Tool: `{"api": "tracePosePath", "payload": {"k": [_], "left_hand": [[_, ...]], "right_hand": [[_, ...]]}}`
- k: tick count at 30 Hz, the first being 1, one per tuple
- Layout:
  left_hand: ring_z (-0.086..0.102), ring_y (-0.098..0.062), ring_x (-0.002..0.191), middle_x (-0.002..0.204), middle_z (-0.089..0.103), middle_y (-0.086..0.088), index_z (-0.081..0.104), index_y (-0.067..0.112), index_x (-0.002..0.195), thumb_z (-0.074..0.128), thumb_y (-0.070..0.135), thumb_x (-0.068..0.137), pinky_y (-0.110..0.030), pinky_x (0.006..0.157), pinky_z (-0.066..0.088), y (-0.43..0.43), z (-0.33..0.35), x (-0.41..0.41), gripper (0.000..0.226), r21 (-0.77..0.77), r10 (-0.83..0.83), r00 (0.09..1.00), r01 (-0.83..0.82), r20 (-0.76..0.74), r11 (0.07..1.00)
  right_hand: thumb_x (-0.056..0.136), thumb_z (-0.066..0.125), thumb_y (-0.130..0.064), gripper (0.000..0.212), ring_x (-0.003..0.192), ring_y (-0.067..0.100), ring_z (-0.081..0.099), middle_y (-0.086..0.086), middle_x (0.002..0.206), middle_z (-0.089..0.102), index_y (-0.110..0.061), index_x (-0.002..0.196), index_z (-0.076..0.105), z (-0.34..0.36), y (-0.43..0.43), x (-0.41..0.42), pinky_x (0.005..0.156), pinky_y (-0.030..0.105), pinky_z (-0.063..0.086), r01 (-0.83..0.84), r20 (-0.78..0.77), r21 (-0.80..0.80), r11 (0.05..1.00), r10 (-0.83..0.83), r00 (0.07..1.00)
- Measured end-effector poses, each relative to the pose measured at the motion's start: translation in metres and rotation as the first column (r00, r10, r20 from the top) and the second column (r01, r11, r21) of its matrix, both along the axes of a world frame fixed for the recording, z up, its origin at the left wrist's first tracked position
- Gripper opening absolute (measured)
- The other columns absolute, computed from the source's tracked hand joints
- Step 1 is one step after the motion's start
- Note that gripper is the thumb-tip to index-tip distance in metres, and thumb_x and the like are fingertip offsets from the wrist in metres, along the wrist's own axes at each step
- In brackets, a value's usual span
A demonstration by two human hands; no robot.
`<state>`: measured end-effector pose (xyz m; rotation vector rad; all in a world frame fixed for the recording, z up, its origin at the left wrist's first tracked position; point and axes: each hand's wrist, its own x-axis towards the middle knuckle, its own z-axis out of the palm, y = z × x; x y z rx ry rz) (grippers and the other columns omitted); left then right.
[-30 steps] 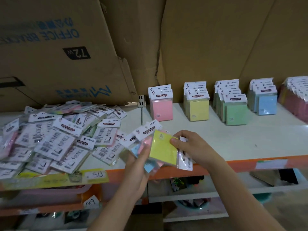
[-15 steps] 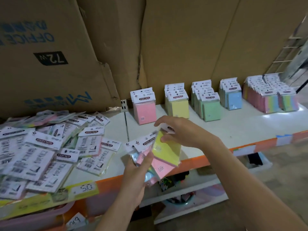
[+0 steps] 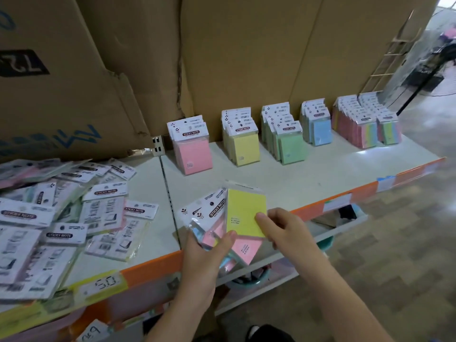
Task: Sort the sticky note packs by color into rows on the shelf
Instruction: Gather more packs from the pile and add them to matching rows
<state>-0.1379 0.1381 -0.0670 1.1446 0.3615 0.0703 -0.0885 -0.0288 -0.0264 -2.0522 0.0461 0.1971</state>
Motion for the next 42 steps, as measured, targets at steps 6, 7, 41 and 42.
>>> {"api": "tracePosePath", "payload": {"k": [6,7,41,42], "left_hand": [[0.072,-0.02,0.1,0.111,0.075,0.0,0.058,0.024,0.124,0.084,0.025,0.062,-0.028,0.072,0.059,-0.015,-0.006,0.007,0.067,-0.041,0.012,0.999,-0.013,-0.033,0.999],[0.072,-0.019,0.1,0.111,0.075,0.0,0.057,0.023,0.124,0.084,0.024,0.063,-0.026,0.07,0.058,-0.017,-0.006,0.008,0.067,-0.05,0.026,0.999,-0.028,-0.036,0.998],[0.073,-0.021,0.098,0.11,0.075,-0.002,0.055,0.03,0.125,0.067,0.037,0.075,-0.034,0.068,0.06,-0.191,0.028,0.037,0.052,-0.102,0.451,0.89,-0.455,-0.06,0.885],[0.073,-0.02,0.096,0.109,0.075,-0.002,0.056,0.032,0.124,0.064,0.04,0.077,-0.034,0.065,0.059,-0.19,0.029,0.037,0.049,-0.141,0.451,0.889,-0.457,-0.072,0.878]], "right_hand": [[0.094,0.065,-0.028,0.014,0.062,0.005,0.057,-0.002,0.073,0.068,-0.017,0.086,0.068,0.001,-0.024,0.034,0.059,0.025,0.046,0.048,0.049,0.088,0.995,-0.052,0.997],[0.095,0.064,-0.026,0.014,0.059,0.004,0.054,0.002,0.072,0.066,-0.014,0.087,0.068,0.002,-0.029,0.048,0.056,0.021,0.044,0.056,0.072,0.091,0.994,-0.063,0.995],[0.084,0.076,-0.031,0.028,0.062,-0.004,0.057,-0.012,0.069,0.061,-0.027,0.111,0.067,0.005,-0.141,0.121,0.059,0.011,0.046,-0.582,-0.016,0.106,0.806,0.587,0.809],[0.086,0.074,-0.029,0.028,0.066,0.0,0.06,-0.012,0.066,0.06,-0.026,0.113,0.068,0.005,-0.14,0.12,0.067,0.018,0.053,-0.56,-0.031,0.15,0.815,0.57,0.821]]}}
